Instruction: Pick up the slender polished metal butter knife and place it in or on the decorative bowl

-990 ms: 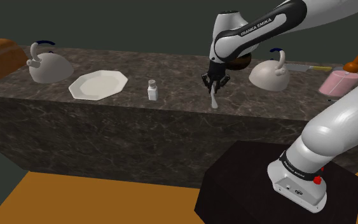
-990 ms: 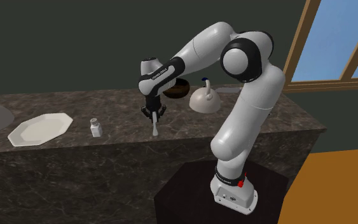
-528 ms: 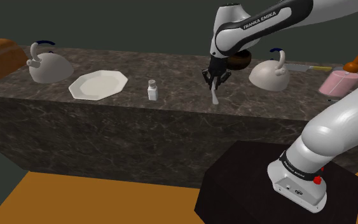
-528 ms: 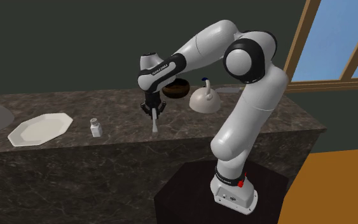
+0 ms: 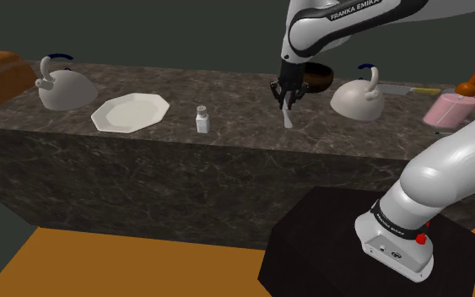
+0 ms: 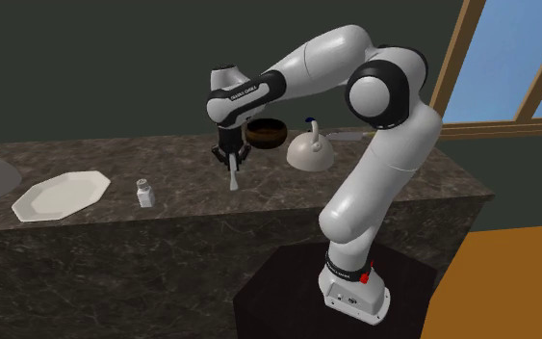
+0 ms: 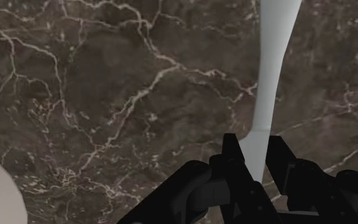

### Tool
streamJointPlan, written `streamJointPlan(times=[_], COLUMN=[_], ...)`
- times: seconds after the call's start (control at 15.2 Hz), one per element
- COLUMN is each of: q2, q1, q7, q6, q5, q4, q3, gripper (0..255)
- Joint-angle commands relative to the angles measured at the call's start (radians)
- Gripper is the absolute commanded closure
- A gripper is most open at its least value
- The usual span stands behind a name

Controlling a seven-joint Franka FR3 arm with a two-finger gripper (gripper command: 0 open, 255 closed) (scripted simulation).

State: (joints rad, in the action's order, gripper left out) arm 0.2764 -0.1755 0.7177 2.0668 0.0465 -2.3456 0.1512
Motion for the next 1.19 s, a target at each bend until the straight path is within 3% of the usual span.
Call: streamJointPlan(times=[0.0, 1.12], q2=[0.009, 0.050], q1=[0.000, -0.002], q7=[0.000, -0.002], q6=[-0.028, -0.261], q5=[0.000, 0.000], q4=[0.018, 0.211], q3=[-0.001, -0.010], gripper=[255, 255])
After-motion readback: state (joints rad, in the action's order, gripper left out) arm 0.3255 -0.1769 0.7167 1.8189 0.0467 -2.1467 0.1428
